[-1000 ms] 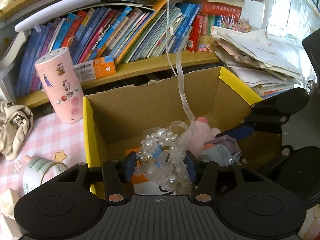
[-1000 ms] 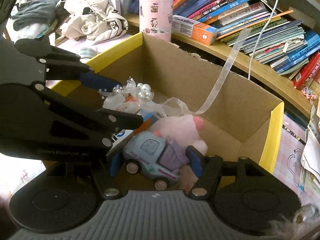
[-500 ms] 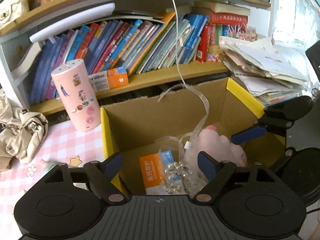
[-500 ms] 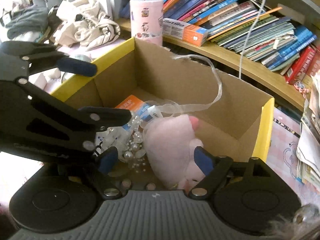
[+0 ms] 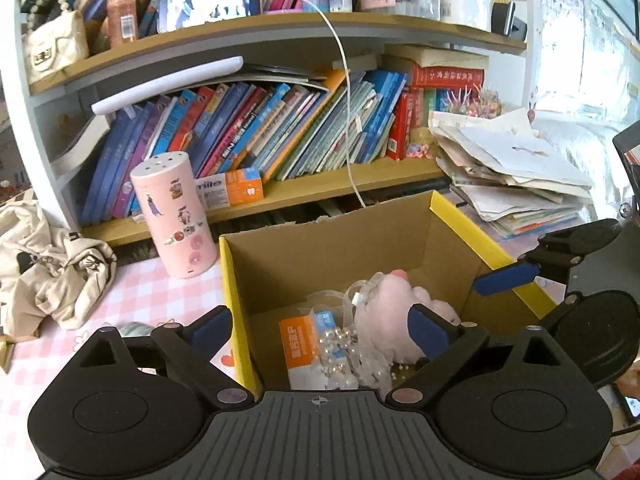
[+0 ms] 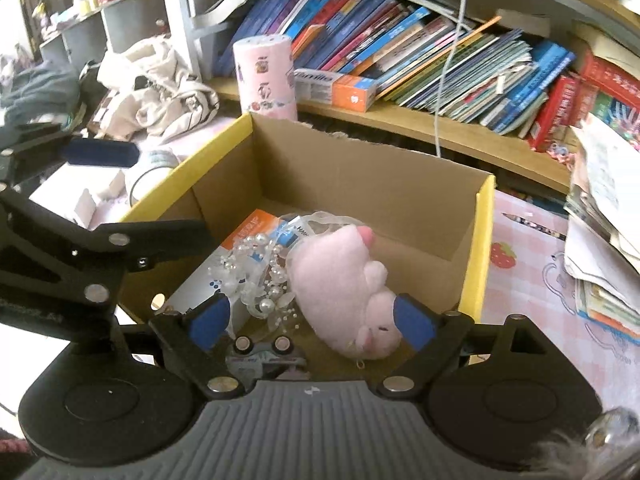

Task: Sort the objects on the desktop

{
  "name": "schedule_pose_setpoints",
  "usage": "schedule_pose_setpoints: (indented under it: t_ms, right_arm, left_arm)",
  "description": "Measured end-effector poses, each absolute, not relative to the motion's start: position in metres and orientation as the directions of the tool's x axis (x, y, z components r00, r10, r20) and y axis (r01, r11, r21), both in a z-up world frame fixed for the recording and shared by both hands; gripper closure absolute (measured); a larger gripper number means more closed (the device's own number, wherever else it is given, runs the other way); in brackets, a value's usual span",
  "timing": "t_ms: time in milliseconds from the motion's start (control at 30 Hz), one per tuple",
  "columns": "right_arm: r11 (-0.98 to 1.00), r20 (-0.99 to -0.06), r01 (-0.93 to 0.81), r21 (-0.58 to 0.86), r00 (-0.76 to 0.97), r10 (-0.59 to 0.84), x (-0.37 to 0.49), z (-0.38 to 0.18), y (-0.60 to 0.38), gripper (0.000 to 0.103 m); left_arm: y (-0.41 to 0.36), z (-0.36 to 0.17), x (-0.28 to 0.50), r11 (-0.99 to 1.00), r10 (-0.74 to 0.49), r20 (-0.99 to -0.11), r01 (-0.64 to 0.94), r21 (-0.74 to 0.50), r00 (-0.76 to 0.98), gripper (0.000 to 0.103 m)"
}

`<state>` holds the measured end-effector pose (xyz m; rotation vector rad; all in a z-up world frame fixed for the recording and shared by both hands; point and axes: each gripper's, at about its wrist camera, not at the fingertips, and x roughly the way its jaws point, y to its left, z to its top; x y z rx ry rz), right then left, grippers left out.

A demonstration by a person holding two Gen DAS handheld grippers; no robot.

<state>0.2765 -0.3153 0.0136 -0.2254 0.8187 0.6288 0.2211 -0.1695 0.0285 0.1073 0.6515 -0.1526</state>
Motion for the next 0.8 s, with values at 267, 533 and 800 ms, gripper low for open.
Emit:
schedule_pose_setpoints:
  t_ms: [267, 533, 800]
  right_arm:
    - [0.83, -0.703, -0.557, 0.032, 0.578, 0.415, 0.251, 0.017, -0.321, 0.013]
    - [0.859, -0.661, -0.512, 0.015, 0.64, 0.392, 0.226, 0.018, -0.331, 0.01]
    - [0.879, -0.662, -0.477, 0.006, 0.657, 0.361, 0.204, 0.01, -0.338, 0.009]
  left_arm:
    - [-0.166, 0.03, 0.196, 0.994, -0.077, -0.589, 0.107, 0.017, 0.805, 0.006]
    - [-0.162, 0.029, 0.174, 0.998, -0.046, -0.588, 0.067, 0.013, 0.808, 0.006]
    - [-0.158, 0.024, 0.158, 0.999, -0.025, -0.593, 0.034, 0.005, 0.805, 0.006]
